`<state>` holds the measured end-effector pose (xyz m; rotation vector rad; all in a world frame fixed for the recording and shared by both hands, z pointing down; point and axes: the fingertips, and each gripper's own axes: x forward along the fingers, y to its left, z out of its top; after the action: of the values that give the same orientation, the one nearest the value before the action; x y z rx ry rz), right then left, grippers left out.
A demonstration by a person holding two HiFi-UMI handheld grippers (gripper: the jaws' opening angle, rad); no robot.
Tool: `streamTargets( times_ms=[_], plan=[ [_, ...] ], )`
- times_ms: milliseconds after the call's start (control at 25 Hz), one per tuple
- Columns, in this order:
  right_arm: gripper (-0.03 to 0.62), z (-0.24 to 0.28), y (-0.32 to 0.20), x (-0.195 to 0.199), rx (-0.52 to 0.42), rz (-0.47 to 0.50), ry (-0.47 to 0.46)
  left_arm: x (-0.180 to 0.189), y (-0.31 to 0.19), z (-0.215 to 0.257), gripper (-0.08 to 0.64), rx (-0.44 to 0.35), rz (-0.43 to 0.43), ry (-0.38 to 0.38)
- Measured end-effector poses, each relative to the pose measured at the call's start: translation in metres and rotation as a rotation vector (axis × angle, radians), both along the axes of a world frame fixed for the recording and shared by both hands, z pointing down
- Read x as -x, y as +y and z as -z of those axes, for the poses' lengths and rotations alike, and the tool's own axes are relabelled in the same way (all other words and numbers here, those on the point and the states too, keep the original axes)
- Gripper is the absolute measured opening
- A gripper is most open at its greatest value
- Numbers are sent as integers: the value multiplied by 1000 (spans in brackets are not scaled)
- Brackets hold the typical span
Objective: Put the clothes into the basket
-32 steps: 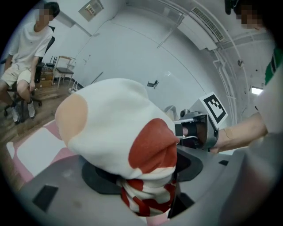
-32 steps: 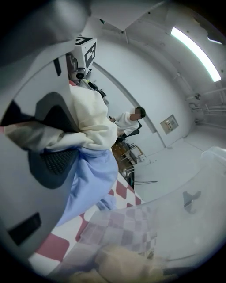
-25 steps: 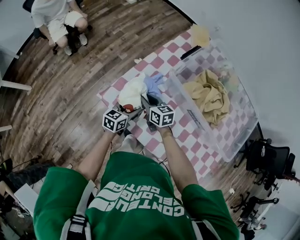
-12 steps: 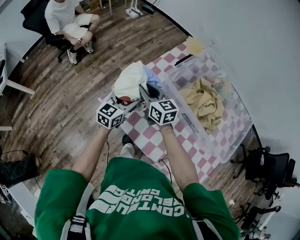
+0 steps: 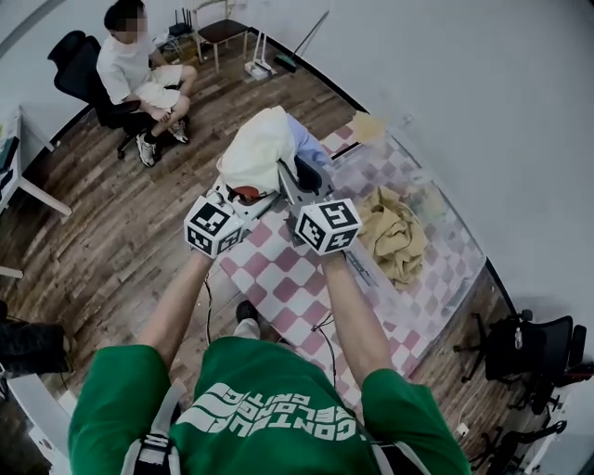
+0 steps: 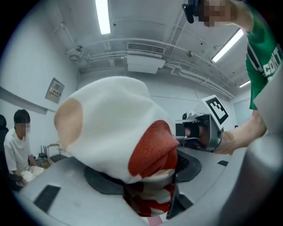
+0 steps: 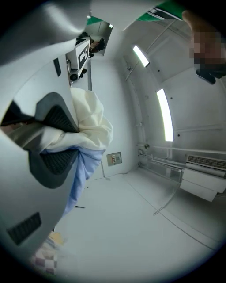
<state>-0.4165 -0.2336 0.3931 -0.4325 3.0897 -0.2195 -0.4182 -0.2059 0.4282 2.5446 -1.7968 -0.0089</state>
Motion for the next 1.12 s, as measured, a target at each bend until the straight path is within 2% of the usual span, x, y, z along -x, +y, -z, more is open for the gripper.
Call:
streamTargets(
  times_ms=[400, 560, 800, 1120],
  plan=[
    [106, 102, -22, -21, -173, -27, -100, -17, -29, 98, 278, -160, -34, -101],
    [106, 141, -29, -43, -233, -66, -136, -37, -39, 136, 278, -221, -73, -129],
    [106, 175, -43, -104, -297, -166, -158, -94, -57, 169, 278, -284, -178, -139],
    [106, 188, -71, -214, -330, -364, -131, -203, -88, 182, 278, -307, -379, -117]
  ],
)
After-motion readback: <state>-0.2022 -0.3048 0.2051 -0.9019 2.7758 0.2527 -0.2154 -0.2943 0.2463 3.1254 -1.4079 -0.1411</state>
